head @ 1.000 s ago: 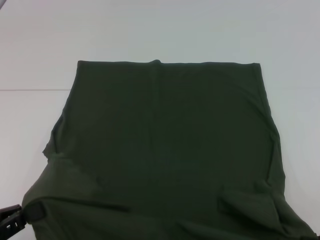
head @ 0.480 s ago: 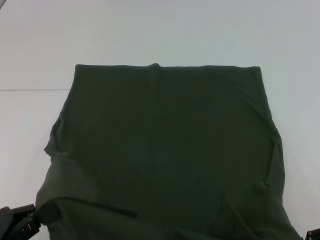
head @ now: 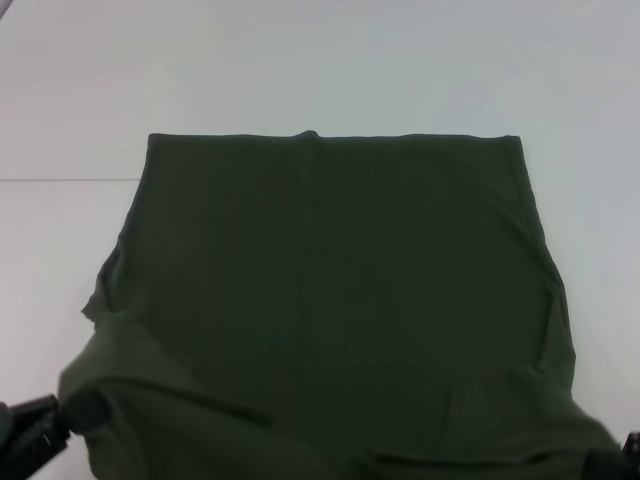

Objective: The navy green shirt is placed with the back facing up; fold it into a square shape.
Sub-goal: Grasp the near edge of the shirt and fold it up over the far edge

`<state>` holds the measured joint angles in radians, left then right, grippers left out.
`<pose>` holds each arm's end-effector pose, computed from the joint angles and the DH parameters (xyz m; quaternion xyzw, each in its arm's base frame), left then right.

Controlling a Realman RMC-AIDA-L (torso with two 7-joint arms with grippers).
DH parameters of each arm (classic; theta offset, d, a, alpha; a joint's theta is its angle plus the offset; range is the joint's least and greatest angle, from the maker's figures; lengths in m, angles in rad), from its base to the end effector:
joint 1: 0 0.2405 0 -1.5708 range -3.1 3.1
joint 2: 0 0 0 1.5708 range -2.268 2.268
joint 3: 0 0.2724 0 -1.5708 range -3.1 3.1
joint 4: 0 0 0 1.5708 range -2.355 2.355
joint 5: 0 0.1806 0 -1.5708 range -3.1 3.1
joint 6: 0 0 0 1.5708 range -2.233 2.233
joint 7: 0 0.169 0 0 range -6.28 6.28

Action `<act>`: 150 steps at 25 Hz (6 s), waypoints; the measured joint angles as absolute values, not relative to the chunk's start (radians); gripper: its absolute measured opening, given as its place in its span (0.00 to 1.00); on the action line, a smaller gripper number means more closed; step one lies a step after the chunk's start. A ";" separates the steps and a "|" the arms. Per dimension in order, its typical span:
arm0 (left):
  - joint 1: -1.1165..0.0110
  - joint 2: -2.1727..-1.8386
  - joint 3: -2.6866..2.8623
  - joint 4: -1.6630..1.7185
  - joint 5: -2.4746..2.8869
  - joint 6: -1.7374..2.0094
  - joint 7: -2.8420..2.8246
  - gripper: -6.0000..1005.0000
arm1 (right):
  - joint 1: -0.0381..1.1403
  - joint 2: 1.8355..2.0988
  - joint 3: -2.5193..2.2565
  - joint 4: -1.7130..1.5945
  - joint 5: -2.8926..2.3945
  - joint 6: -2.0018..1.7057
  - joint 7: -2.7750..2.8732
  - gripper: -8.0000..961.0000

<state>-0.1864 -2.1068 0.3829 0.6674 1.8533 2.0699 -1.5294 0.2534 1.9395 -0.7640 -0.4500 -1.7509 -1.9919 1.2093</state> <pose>-0.2783 0.1981 0.0258 -0.8095 -0.3428 -0.4660 0.0996 0.2853 0.2039 0.0198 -0.8901 0.2310 0.3901 0.0466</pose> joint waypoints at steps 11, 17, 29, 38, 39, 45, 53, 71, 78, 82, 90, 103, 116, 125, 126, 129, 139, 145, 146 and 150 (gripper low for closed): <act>-0.181 -2.107 0.198 0.597 1.765 2.054 -1.537 0.03 | 0.227 1.939 -0.463 -0.422 -1.718 -1.981 1.313 0.05; -0.164 -2.116 0.190 0.590 1.744 2.058 -1.531 0.03 | 0.223 1.942 -0.443 -0.412 -1.715 -1.982 1.314 0.05; -0.101 -2.143 0.188 0.577 1.657 2.058 -1.491 0.03 | 0.193 1.970 -0.385 -0.398 -1.710 -1.983 1.288 0.05; -0.077 -2.154 0.193 0.571 1.641 2.060 -1.477 0.03 | 0.175 1.987 -0.345 -0.400 -1.707 -1.984 1.275 0.05; -0.078 -2.154 0.193 0.571 1.641 2.060 -1.477 0.03 | 0.176 1.989 -0.344 -0.401 -1.707 -1.984 1.273 0.05; -0.101 -2.157 0.189 0.553 1.640 2.057 -1.468 0.03 | 0.185 2.005 -0.333 -0.402 -1.707 -1.982 1.271 0.05; -0.163 -2.156 0.125 0.478 1.618 2.015 -1.400 0.03 | 0.204 2.038 -0.243 -0.398 -1.706 -1.957 1.276 0.04; -0.332 -2.161 0.089 0.340 1.618 1.696 -1.227 0.03 | 0.301 2.088 -0.201 -0.359 -1.706 -1.694 1.264 0.05; -0.390 -2.163 0.092 0.314 1.618 1.589 -1.175 0.03 | 0.338 2.089 -0.205 -0.338 -1.710 -1.595 1.255 0.05; -0.418 -2.163 0.093 0.309 1.620 1.531 -1.161 0.03 | 0.356 2.089 -0.210 -0.334 -1.711 -1.563 1.252 0.04; -0.459 -2.163 0.094 0.301 1.623 1.447 -1.151 0.03 | 0.392 2.089 -0.251 -0.333 -1.713 -1.520 1.257 0.04; -0.462 -2.160 0.091 0.298 1.620 1.430 -1.153 0.03 | 0.427 2.087 -0.361 -0.334 -1.714 -1.616 1.278 0.04; -0.464 -2.160 0.095 0.294 1.618 1.430 -1.156 0.03 | 0.432 2.077 -0.445 -0.333 -1.709 -1.559 1.323 0.04; -0.467 -2.161 0.095 0.292 1.618 1.430 -1.157 0.03 | 0.412 2.068 -0.388 -0.334 -1.706 -1.517 1.335 0.05; -0.468 -2.161 0.095 0.291 1.618 1.430 -1.157 0.03 | 0.411 2.066 -0.385 -0.334 -1.706 -1.511 1.336 0.05; -0.470 -2.161 0.095 0.291 1.618 1.430 -1.157 0.03 | 0.409 2.063 -0.379 -0.333 -1.706 -1.490 1.343 0.05; -0.492 -2.161 0.095 0.284 1.618 1.379 -1.154 0.03 | 0.411 2.064 -0.357 -0.333 -1.705 -1.398 1.367 0.04; -0.514 -2.163 0.089 0.284 1.618 1.333 -1.153 0.03 | 0.419 2.067 -0.328 -0.333 -1.703 -1.352 1.372 0.04; -0.519 -2.163 0.087 0.284 1.618 1.324 -1.153 0.03 | 0.421 2.068 -0.325 -0.333 -1.702 -1.344 1.372 0.04; -0.542 -2.163 0.085 0.284 1.618 1.289 -1.152 0.03 | 0.434 2.073 -0.314 -0.333 -1.701 -1.298 1.373 0.04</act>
<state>-0.5415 -2.1629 0.0854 0.2838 1.6183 1.2888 -1.1522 0.4343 2.0728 -0.3138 -0.3328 -1.7013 -1.2981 1.3729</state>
